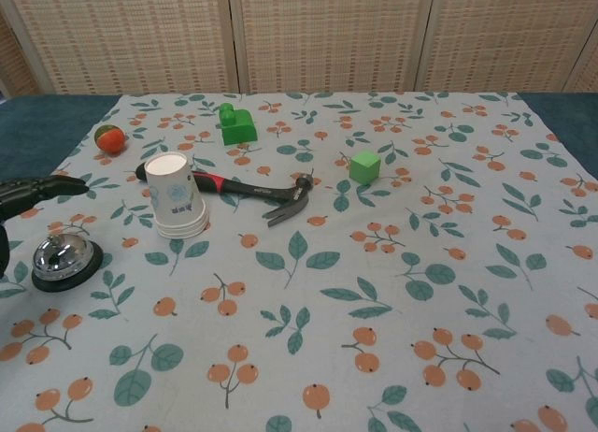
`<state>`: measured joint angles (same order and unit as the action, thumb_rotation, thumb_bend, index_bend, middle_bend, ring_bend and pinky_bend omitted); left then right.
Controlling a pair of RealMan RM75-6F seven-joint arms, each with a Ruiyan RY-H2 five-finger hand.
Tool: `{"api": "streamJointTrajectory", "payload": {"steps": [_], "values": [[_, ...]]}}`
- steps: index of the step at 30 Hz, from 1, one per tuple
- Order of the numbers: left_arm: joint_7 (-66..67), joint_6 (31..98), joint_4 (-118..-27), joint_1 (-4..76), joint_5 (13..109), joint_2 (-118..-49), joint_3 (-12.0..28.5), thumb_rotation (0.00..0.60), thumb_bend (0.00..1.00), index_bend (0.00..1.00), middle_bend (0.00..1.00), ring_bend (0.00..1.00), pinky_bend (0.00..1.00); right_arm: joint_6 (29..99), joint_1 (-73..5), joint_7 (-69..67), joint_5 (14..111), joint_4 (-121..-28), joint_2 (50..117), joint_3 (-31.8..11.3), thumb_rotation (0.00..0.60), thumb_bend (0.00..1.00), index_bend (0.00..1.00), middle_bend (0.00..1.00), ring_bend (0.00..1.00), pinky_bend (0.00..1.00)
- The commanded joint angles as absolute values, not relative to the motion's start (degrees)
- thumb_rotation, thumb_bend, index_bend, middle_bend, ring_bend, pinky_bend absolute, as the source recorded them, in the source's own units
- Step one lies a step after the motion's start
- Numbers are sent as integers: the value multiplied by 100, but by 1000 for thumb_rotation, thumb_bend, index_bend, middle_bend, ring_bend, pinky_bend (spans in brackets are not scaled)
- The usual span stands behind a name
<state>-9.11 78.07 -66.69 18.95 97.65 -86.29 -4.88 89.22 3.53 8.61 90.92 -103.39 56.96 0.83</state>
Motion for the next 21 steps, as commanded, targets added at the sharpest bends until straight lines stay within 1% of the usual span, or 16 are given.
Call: {"api": "streamJointTrajectory", "payload": {"steps": [1, 4, 8, 15, 21], "values": [[-914, 7739, -6414, 1898, 9662, -8938, -448, 600, 1000, 0, 0, 0, 50, 8853, 324, 918, 9095, -10336, 5699, 107, 600, 16, 0, 0, 0, 82], [-668, 7679, -6098, 1840, 9556, -9285, -421, 600, 1000, 0, 0, 0, 47, 8835, 319, 929, 9095, -10335, 5705, 114, 600, 16, 0, 0, 0, 82], [-730, 7538, -5907, 1829, 9484, -9484, -456, 600, 1000, 0, 0, 0, 47, 8832, 314, 940, 9066, -10338, 5706, 99, 600, 16, 0, 0, 0, 82], [-856, 7258, -5652, 1817, 9370, -9660, -541, 600, 1000, 0, 0, 0, 47, 8859, 333, 943, 9119, -10346, 5703, 131, 600, 17, 0, 0, 0, 82], [-852, 7352, -5671, 1830, 9400, -9644, -520, 600, 1000, 0, 0, 0, 49, 8859, 332, 935, 9092, -10347, 5702, 118, 600, 16, 0, 0, 0, 82]]}}
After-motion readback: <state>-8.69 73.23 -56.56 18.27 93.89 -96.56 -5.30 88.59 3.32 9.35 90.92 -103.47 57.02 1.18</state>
